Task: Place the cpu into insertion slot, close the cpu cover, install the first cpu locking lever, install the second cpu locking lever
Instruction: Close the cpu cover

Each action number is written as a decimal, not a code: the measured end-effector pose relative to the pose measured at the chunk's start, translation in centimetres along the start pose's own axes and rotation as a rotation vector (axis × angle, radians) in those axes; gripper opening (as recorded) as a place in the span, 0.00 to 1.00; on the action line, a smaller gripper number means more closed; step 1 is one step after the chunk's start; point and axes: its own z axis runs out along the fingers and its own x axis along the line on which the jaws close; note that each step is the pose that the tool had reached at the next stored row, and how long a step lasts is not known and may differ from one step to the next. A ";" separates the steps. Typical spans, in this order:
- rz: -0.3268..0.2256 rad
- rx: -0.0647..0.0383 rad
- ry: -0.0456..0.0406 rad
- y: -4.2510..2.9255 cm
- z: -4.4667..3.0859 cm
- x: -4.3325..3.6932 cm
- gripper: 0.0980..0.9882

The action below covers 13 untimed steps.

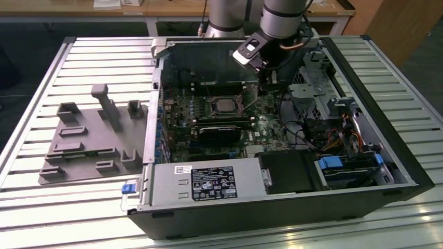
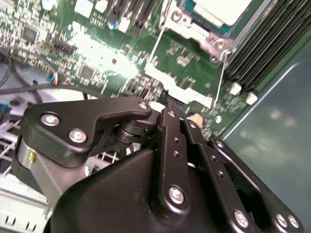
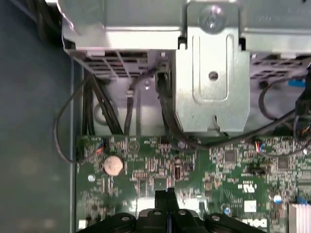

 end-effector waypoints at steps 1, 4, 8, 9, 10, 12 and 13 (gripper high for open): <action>0.000 0.013 -0.0002 0.01 0.02 0.00 0.00; -0.001 0.065 -0.0014 0.04 0.08 0.00 0.00; -0.001 0.075 -0.0018 0.05 0.08 0.00 0.00; -0.001 0.075 -0.0018 0.05 0.08 0.00 0.00; -0.001 0.075 -0.0018 0.04 0.08 0.00 0.00; -0.001 0.075 -0.0016 -0.13 0.08 0.01 0.00; -0.001 0.075 -0.0016 -0.30 0.08 0.00 0.00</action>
